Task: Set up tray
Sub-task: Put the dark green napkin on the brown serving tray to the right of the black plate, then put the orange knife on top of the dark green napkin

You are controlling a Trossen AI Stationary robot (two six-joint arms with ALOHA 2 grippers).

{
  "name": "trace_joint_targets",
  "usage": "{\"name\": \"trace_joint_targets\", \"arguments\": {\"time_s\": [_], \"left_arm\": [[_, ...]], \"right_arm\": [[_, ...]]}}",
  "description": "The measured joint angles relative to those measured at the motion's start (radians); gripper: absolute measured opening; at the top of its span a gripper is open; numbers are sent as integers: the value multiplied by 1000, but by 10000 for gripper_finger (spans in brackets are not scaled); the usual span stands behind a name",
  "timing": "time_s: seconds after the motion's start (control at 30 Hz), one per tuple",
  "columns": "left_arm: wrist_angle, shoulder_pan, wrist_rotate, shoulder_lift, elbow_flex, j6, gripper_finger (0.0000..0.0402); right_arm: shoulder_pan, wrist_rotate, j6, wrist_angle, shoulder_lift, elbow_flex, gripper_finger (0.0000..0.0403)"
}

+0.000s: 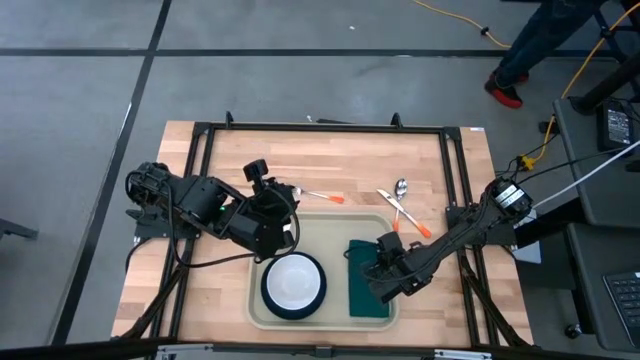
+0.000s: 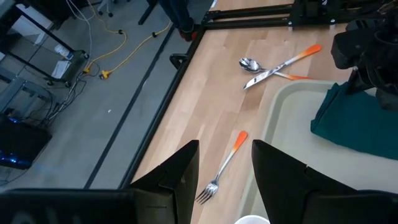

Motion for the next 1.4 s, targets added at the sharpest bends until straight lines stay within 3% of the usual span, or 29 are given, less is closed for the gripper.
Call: {"name": "trace_joint_targets", "arguments": {"time_s": [0.9, 1.4], "left_arm": [[4, 0, 4, 0, 0, 9, 143], [4, 0, 4, 0, 0, 10, 143]], "right_arm": [[-31, -2, -85, -9, 0, 0, 39], [-31, -1, -85, -26, -9, 11, 161]]}}
